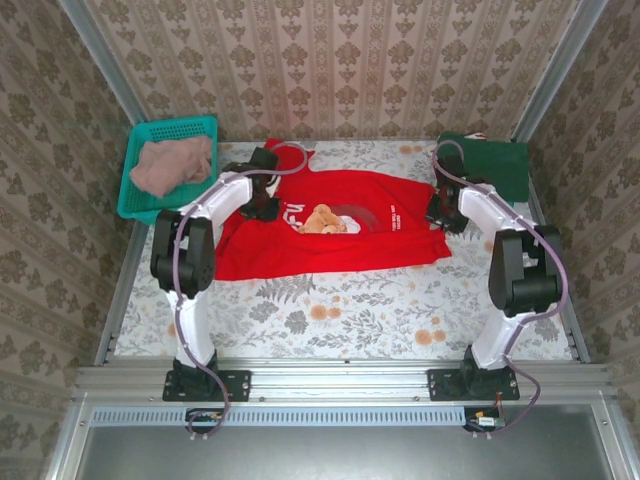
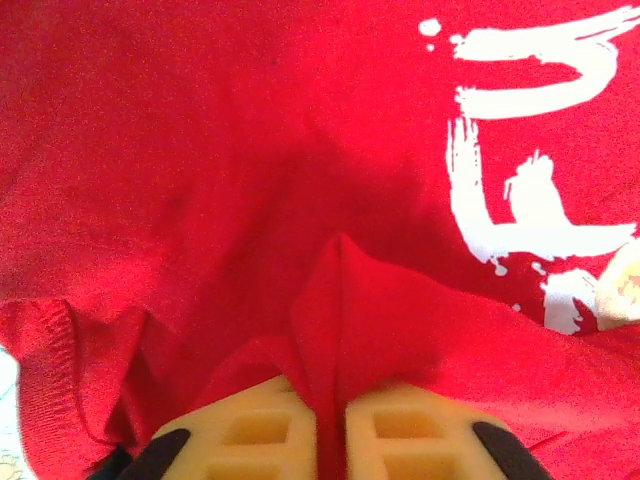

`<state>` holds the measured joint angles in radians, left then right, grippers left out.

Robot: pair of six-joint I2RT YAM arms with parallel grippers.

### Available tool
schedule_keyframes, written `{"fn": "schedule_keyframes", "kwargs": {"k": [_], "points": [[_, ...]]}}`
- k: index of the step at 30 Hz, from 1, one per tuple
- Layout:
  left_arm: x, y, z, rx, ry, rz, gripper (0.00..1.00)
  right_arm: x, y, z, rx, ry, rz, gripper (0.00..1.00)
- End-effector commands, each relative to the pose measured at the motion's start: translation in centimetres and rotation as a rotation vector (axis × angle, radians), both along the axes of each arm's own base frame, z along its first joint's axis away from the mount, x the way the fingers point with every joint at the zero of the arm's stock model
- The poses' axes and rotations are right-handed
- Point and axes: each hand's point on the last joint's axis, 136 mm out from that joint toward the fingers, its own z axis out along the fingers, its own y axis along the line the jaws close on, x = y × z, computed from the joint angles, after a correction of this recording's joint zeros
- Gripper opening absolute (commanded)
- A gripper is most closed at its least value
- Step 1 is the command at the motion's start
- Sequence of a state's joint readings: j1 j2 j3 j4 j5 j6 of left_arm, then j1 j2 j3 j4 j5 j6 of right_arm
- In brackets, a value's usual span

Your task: Fold and stack the t-shirts

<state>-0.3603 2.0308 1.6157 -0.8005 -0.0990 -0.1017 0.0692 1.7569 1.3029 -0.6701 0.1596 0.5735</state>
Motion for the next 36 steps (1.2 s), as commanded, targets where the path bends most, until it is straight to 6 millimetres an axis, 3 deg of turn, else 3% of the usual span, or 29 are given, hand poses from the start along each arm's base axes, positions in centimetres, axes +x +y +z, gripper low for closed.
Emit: {"fn": "schedule_keyframes", "kwargs": {"k": [1, 3, 5, 6, 9, 10, 14, 17, 20, 23, 26, 30, 36], "points": [[0.2, 0.6, 0.3, 0.01, 0.028, 0.001, 0.29, -2.0, 1.8, 4.3, -0.082, -0.094, 0.1, 0.52], [0.5, 0.7, 0.8, 0.019, 0.026, 0.005, 0.36, -3.0, 5.8, 3.7, -0.043, -0.112, 0.223, 0.52], [0.8, 1.1, 1.8, 0.039, 0.013, 0.026, 0.44, -4.2, 10.0, 1.7, 0.024, -0.086, 0.331, 0.49], [0.8, 1.2, 2.5, 0.044, 0.003, 0.034, 0.54, -4.8, 11.5, 0.5, 0.038, -0.054, 0.368, 0.45], [0.2, 1.5, 4.5, 0.04, -0.027, 0.058, 0.66, -5.1, 13.6, -2.3, 0.026, 0.023, 0.411, 0.41], [-0.3, 1.6, 5.0, 0.032, -0.039, 0.068, 0.76, -5.1, 13.9, -3.2, 0.027, 0.047, 0.418, 0.41], [-2.9, 1.3, 6.1, -0.062, -0.081, 0.119, 0.9, -4.4, 14.1, -5.3, 0.007, 0.11, 0.424, 0.4], [-5.3, -0.3, 5.8, -0.228, -0.111, 0.135, 0.97, -3.7, 13.6, -6.3, -0.03, 0.152, 0.42, 0.39], [-8.0, -2.0, 4.1, -0.331, -0.104, 0.113, 0.99, -3.0, 13.1, -6.6, -0.057, 0.185, 0.409, 0.38], [-10.0, -1.6, 0.9, -0.311, -0.036, 0.136, 0.99, -2.4, 12.8, -6.2, -0.063, 0.188, 0.401, 0.38], [-11.0, -0.1, -1.6, -0.278, 0.01, 0.179, 0.98, -2.1, 13.0, -6.4, -0.058, 0.221, 0.423, 0.4], [-11.8, 1.4, -3.2, -0.237, 0.051, 0.207, 0.98, -1.0, 12.4, -6.5, -0.088, 0.218, 0.422, 0.43], [-11.8, 2.2, -3.5, -0.214, 0.069, 0.204, 0.97, 3.8, 11.9, -5.3, -0.069, 0.115, 0.452, 0.44]]}}
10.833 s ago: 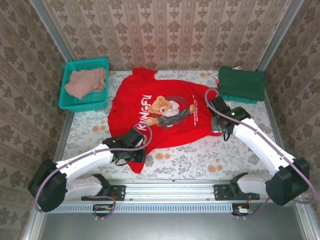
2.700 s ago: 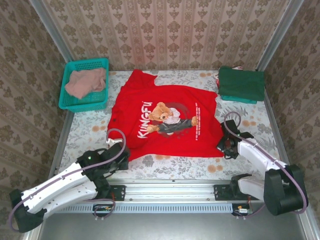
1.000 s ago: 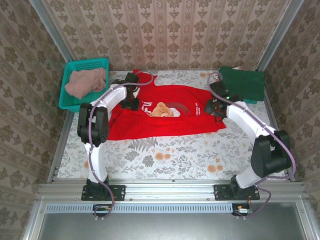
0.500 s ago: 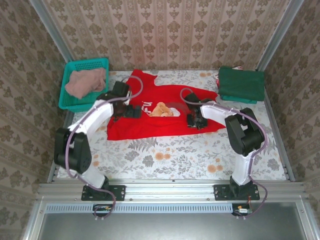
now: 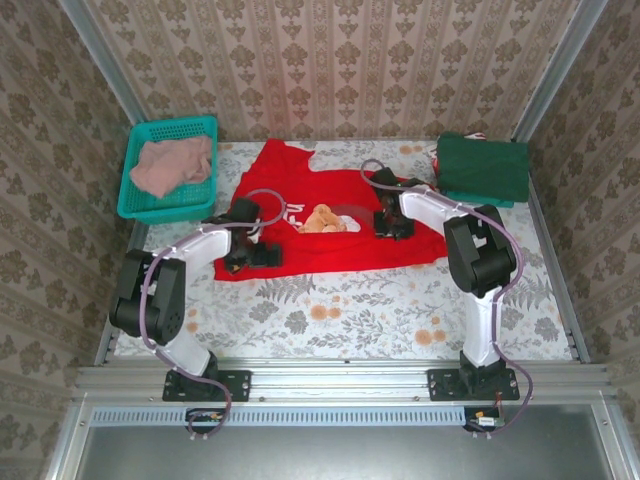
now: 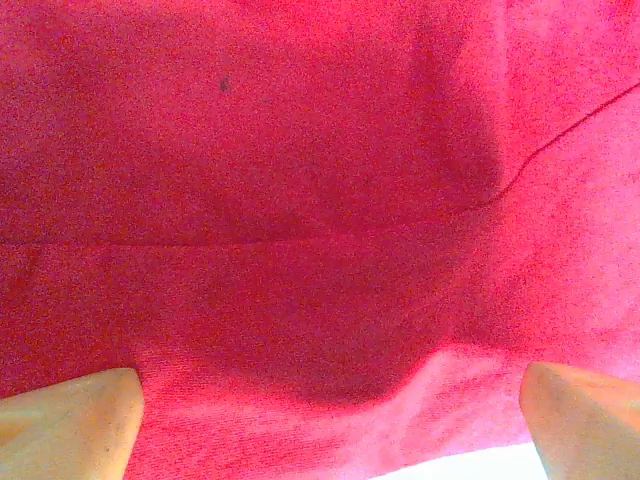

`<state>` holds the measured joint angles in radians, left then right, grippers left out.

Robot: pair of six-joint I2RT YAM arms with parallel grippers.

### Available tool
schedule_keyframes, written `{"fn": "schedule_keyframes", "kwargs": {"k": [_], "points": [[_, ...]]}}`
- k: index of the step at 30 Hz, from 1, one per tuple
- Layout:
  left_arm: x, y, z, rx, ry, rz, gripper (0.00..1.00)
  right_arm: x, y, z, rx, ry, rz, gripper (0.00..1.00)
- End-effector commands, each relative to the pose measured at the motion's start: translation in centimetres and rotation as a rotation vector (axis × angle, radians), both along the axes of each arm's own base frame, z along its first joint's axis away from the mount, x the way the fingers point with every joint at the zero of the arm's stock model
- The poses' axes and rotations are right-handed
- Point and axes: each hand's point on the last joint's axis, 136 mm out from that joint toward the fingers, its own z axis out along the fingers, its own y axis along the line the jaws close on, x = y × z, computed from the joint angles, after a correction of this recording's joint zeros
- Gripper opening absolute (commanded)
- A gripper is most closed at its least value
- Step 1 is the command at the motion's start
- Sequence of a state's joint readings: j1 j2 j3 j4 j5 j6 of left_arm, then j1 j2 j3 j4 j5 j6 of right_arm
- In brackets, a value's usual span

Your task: Fold and stack the t-shirts

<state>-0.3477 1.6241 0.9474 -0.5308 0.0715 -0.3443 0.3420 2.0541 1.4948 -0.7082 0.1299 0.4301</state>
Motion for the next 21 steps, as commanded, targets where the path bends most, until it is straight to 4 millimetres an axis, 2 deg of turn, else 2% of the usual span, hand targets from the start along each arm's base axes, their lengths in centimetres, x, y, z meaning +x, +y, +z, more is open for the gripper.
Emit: {"fn": "schedule_keyframes", "kwargs": {"k": [1, 5, 7, 9, 10, 12, 14, 15, 17, 21], "points": [[0.3, 0.4, -0.1, 0.013, 0.005, 0.003, 0.97, 3.3, -0.9, 1.3, -0.013, -0.064, 0.044, 0.44], [0.2, 0.6, -0.3, 0.007, 0.013, 0.001, 0.97, 6.3, -2.2, 3.2, -0.04, -0.1, 0.048, 0.48], [0.1, 0.6, -0.3, 0.007, 0.019, -0.004, 0.97, 6.3, -2.4, 4.6, -0.06, -0.09, 0.059, 0.46], [0.4, 0.7, -0.2, 0.01, 0.015, -0.001, 0.97, 4.6, -2.1, 6.1, -0.086, -0.103, 0.068, 0.45], [0.7, 0.6, -0.1, 0.007, 0.012, 0.002, 0.97, 3.0, -1.9, 6.3, -0.08, -0.105, 0.069, 0.45], [1.0, 0.6, 0.0, 0.005, 0.01, 0.009, 0.97, -0.2, -1.5, 6.1, -0.046, -0.123, 0.045, 0.44], [1.4, 0.5, 0.2, -0.001, 0.001, 0.009, 0.97, -3.2, -1.1, 4.8, 0.008, -0.125, 0.026, 0.39], [1.4, 0.4, 0.2, -0.007, -0.002, 0.006, 0.97, -4.0, -1.2, 4.2, 0.013, -0.119, 0.019, 0.36], [1.6, 0.2, 0.0, -0.012, 0.001, 0.0, 0.97, -5.1, -2.2, 2.7, -0.023, -0.089, 0.006, 0.33], [1.5, 0.5, -0.6, 0.004, 0.019, 0.003, 0.97, -4.5, -4.6, 0.6, -0.079, -0.035, -0.036, 0.28]]}}
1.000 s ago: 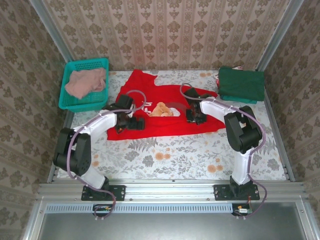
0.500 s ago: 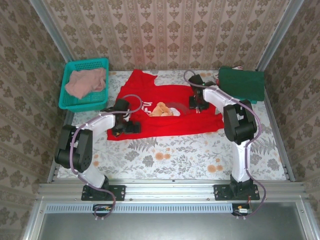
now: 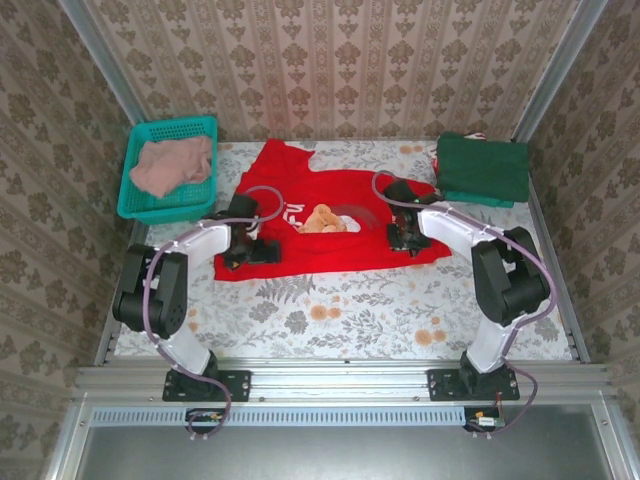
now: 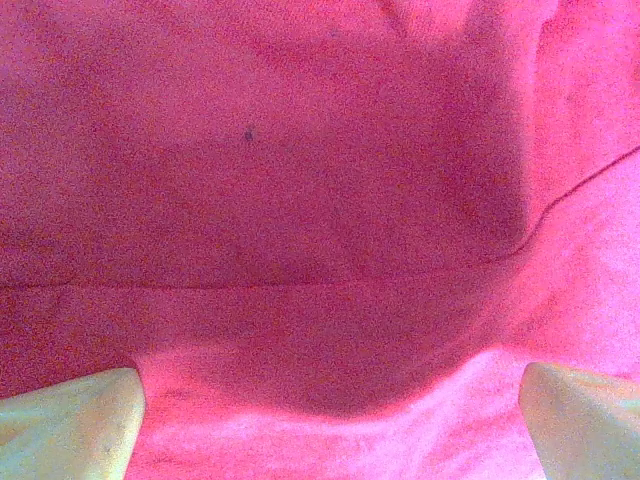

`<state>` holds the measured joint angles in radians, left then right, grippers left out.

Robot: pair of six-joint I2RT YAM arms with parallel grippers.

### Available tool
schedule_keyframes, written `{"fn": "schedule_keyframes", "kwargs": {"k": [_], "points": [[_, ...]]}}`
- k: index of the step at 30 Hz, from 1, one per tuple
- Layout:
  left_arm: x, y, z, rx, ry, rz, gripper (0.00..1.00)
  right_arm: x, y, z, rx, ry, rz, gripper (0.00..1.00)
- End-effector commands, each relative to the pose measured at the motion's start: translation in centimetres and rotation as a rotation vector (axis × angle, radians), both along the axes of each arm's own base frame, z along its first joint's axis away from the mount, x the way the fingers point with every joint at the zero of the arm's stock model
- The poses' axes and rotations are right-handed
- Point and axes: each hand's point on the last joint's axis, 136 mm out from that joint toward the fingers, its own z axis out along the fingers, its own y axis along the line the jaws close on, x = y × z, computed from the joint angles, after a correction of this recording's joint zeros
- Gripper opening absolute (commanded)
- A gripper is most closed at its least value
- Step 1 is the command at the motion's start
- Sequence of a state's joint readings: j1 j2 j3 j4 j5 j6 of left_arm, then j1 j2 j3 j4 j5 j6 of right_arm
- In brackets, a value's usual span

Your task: Fold and stack the t-shirts

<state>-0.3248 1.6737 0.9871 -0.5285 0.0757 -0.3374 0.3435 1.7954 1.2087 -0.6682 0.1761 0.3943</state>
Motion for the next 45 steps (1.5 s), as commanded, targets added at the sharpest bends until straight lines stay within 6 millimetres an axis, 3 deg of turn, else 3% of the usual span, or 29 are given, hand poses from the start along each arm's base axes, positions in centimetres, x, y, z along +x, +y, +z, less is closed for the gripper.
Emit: {"fn": "schedule_keyframes", "kwargs": {"k": [1, 7, 13, 19, 23, 27, 31, 34, 38, 45], "points": [[0.3, 0.2, -0.4, 0.006, 0.016, -0.011, 0.97, 1.5, -2.2, -1.7, -0.036, 0.002, -0.068, 0.27], [0.0, 1.1, -0.9, 0.024, 0.027, -0.001, 0.97, 3.4, -4.5, -2.7, -0.077, 0.038, -0.107, 0.28], [-0.4, 2.2, -1.6, 0.041, 0.045, 0.009, 0.97, 5.9, -5.7, -2.1, -0.085, 0.048, -0.116, 0.54], [-0.8, 2.9, -1.9, 0.049, 0.059, 0.02, 0.98, 9.2, -5.5, -2.9, -0.019, 0.051, -0.102, 0.56], [-0.9, 3.1, -1.9, 0.047, 0.063, 0.023, 0.98, 10.1, -5.1, -0.3, -0.008, 0.01, -0.108, 0.68], [-0.7, 2.8, -1.8, 0.031, 0.06, 0.019, 0.98, 7.5, -6.4, 3.1, -0.035, -0.039, -0.166, 0.73], [-0.7, 2.7, -1.8, 0.027, 0.061, 0.013, 0.98, 1.7, -7.6, 1.7, 0.016, -0.035, -0.263, 0.66], [-0.7, 2.6, -1.9, 0.021, 0.065, 0.011, 0.98, -1.0, -8.7, 0.0, 0.038, -0.016, -0.33, 0.58], [-0.8, 2.3, -1.9, 0.009, 0.071, 0.006, 0.98, -1.7, -10.3, -0.6, 0.065, -0.014, -0.394, 0.49], [-1.0, 2.5, -2.0, 0.012, 0.074, 0.01, 0.98, 0.5, -9.8, -1.9, 0.101, -0.005, -0.384, 0.44]]}}
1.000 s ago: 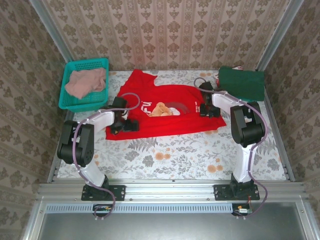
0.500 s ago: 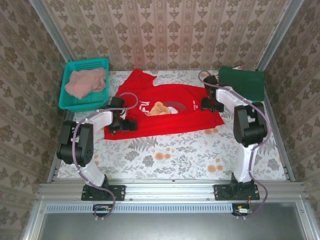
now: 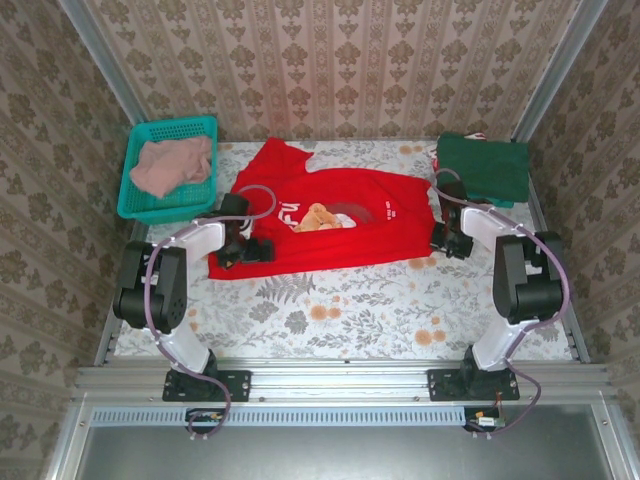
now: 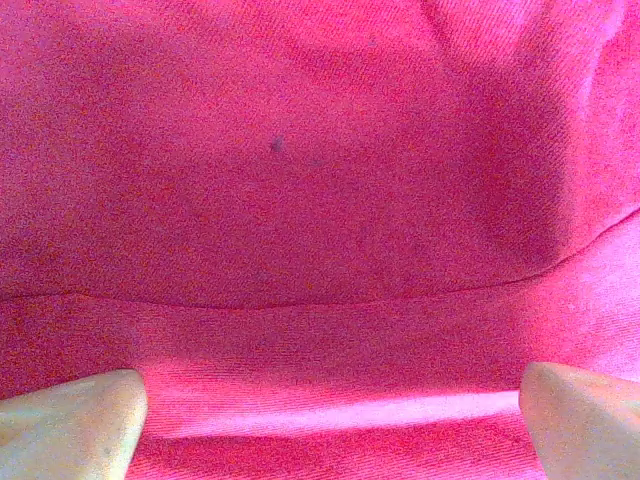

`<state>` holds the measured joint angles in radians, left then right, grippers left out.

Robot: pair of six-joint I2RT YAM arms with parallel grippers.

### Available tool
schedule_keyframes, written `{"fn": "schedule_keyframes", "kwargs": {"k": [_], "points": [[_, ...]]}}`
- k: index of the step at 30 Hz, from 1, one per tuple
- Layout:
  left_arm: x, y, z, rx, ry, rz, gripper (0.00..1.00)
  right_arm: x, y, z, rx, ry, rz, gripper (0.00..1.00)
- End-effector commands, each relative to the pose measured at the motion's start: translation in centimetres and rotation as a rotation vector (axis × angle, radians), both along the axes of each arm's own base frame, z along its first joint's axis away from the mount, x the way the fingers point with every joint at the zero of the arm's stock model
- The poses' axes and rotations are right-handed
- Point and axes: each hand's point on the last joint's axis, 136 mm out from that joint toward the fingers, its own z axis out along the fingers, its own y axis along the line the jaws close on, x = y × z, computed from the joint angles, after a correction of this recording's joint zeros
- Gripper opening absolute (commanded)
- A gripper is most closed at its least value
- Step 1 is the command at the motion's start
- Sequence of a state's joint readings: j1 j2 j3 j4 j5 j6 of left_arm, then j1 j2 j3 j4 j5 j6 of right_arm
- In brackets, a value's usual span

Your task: Fold and stack the t-shirts

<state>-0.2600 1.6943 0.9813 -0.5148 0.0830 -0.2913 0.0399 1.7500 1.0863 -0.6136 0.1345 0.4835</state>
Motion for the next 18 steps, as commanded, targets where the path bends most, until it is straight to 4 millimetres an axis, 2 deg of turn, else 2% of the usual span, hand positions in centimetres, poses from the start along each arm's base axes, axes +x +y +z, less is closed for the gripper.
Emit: {"fn": "schedule_keyframes", "kwargs": {"k": [1, 10, 16, 18], "points": [[-1.7, 0.5, -1.3, 0.005, 0.068, -0.011, 0.98, 1.9, 1.0, 0.0, 0.049, -0.039, -0.003, 0.44], [-1.7, 0.6, -1.2, 0.013, 0.07, -0.011, 0.98, 2.6, 1.8, 1.3, 0.095, -0.103, -0.005, 0.42], [-1.7, 0.6, -1.3, 0.013, 0.072, -0.013, 0.98, 2.9, 2.1, 0.0, 0.113, -0.071, -0.006, 0.39], [-1.6, 0.6, -1.3, 0.013, 0.073, -0.012, 0.98, 3.7, 2.1, -0.1, 0.116, -0.096, -0.006, 0.39]]}}
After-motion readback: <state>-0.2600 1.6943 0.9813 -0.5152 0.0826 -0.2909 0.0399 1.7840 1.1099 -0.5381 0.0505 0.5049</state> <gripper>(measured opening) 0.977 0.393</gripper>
